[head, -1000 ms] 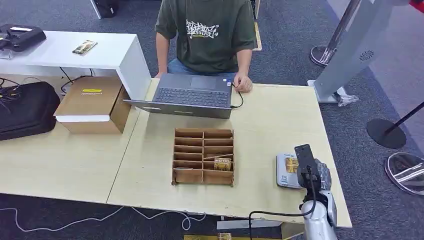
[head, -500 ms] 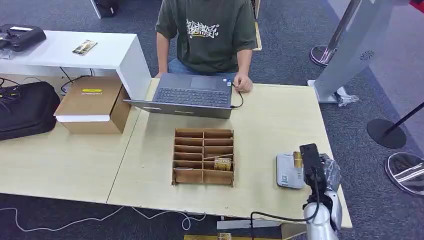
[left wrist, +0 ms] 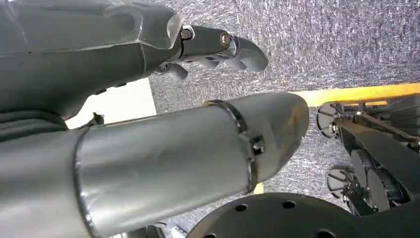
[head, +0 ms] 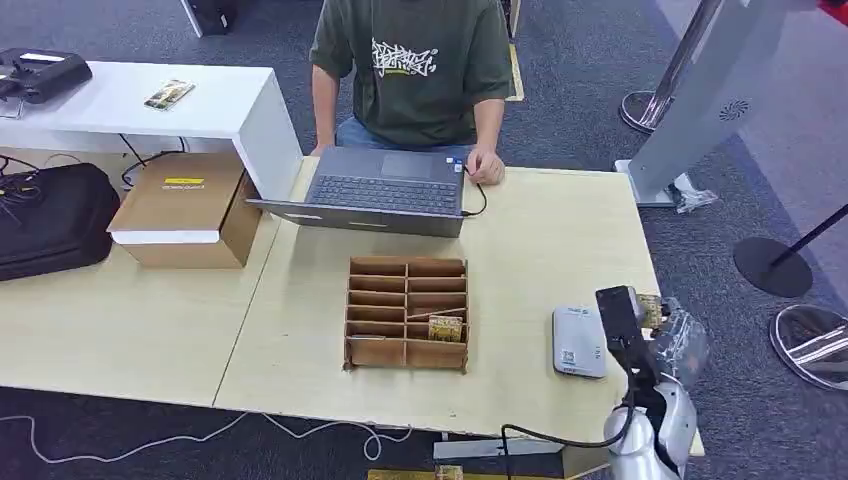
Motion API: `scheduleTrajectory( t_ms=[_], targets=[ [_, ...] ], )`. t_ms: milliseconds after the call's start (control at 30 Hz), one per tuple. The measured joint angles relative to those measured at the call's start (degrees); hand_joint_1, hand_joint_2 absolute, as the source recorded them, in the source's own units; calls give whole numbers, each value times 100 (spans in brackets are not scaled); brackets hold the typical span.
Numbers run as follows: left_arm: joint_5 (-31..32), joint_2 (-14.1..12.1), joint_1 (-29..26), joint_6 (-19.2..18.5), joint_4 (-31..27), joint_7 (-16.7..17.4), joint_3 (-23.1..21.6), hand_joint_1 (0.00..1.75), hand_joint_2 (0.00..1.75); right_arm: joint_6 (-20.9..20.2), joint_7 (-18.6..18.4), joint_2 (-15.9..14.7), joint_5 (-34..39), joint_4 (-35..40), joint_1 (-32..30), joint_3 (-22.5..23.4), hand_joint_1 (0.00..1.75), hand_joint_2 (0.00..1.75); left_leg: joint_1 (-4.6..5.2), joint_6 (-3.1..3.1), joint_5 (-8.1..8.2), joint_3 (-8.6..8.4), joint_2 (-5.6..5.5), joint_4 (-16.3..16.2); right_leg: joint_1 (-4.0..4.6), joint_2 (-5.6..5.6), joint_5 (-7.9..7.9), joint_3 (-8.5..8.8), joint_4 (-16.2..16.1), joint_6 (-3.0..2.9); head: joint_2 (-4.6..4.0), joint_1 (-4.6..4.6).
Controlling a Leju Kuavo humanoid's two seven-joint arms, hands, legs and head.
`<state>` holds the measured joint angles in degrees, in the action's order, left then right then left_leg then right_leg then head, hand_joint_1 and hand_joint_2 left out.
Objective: Pass the card to the sensor for recognition and then transmit it.
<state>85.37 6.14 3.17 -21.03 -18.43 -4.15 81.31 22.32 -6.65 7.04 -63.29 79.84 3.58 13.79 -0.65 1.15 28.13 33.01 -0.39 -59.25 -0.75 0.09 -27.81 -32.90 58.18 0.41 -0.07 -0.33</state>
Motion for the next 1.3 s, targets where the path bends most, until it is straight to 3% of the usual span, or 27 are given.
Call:
scheduleTrajectory(
  t_ms=[133,400,433,500,567,667,767,933,1300],
  targets=[
    [0,11,2,2,0,-2,0,0,0,196,-61,0,-353,57,-18,-61,175,175,0,0,0,0,0,0,0,0,0,0,0,0,0,2],
    [0,44,3,24,0,-59,0,0,0,1239,-459,-13,-2428,168,-147,-184,175,175,0,0,0,-2,0,0,0,0,0,-1,0,0,0,0],
    [0,44,3,31,0,-85,0,0,0,1370,-663,-108,-2581,177,-181,-236,175,175,0,0,0,-1,0,0,0,0,0,-1,-1,0,0,0],
    [2,44,3,48,0,-109,0,0,0,1440,-1526,-384,-2664,184,-223,-464,175,175,2,-1,0,5,-5,0,-3,-4,0,-1,-1,0,0,-2],
    [2,44,-4,63,0,-111,0,0,0,1431,-2399,-993,-2685,194,-216,-998,175,175,4,-3,-1,8,-8,-1,-4,-6,1,0,-2,2,0,2],
    [18,42,6,68,0,-120,0,0,0,1427,-2586,-1507,-2687,203,-195,-1496,175,175,5,-5,0,2,5,-2,-5,5,7,-1,-7,7,0,2],
    [22,35,7,74,0,-129,0,0,0,1326,-3219,-1986,-2687,203,-107,-2007,175,175,8,-6,-1,8,-5,-2,-9,-6,7,-1,-6,8,0,0],
    [17,35,0,61,0,-133,0,0,0,1381,-3315,-2472,-2687,137,213,-2719,175,175,2,-6,-1,4,1,-2,-5,-2,7,0,-5,7,0,2],
    [37,33,0,35,0,-133,0,0,0,1637,-3331,-2489,-2687,-293,827,-3691,175,175,0,-3,-3,5,-2,-1,-1,-2,7,-1,0,6,0,0]
  ],
)
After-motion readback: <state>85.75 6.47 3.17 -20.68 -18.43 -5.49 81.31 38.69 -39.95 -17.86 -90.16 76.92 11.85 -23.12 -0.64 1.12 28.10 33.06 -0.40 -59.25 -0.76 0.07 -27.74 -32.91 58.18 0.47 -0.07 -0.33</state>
